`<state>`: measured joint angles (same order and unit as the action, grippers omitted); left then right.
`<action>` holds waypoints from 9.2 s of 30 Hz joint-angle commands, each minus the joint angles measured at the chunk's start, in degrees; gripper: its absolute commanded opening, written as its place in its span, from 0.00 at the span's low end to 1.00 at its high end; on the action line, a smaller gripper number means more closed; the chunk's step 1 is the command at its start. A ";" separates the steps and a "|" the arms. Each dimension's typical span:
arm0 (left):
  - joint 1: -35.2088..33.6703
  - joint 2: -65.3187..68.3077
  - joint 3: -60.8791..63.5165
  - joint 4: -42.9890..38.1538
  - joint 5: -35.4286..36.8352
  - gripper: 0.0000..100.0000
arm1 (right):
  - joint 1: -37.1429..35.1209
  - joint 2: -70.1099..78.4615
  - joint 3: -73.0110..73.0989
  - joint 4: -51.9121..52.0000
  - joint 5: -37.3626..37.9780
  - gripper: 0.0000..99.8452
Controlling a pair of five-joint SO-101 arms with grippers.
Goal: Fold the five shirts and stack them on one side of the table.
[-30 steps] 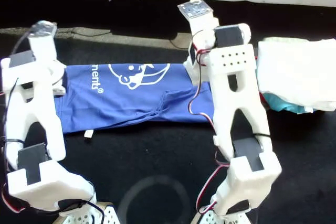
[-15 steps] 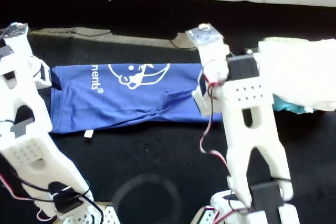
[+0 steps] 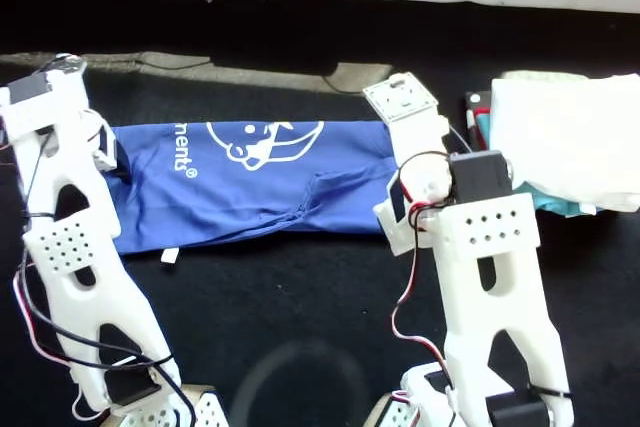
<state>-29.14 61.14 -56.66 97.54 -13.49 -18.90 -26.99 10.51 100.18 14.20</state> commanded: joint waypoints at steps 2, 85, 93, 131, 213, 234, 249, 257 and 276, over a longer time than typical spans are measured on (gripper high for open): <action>0.40 4.18 -4.00 2.11 -0.09 0.03 | -0.40 -4.00 0.04 0.13 -0.44 0.01; 46.64 2.51 -31.60 -1.58 16.09 0.01 | 13.14 -26.15 78.81 -61.05 -0.79 0.01; 44.26 -2.51 -34.68 1.41 16.26 0.24 | 13.14 -26.15 78.81 -61.05 -0.79 0.01; 51.12 -12.26 -14.90 2.55 16.09 0.01 | 13.14 -26.15 78.81 -61.05 -0.70 0.01; 2.33 -62.73 54.29 -6.86 10.02 0.01 | -3.82 42.68 -22.37 -34.24 -17.14 0.27; 1.89 -62.81 54.29 -6.42 10.02 0.01 | -12.35 66.68 -41.36 -30.64 -29.71 0.41; -2.07 -62.81 54.11 -6.77 9.93 0.01 | -12.62 91.91 -73.01 -13.58 -27.60 0.00; -2.15 -62.81 53.93 -6.68 9.93 0.01 | -10.86 96.48 -85.67 -4.44 -23.47 0.01; -1.71 -62.20 54.37 -11.43 9.93 0.01 | 4.97 64.66 -83.74 1.01 -13.80 0.01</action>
<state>-30.99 1.10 -2.07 87.60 -3.12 -16.09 54.68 -81.10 100.44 -0.66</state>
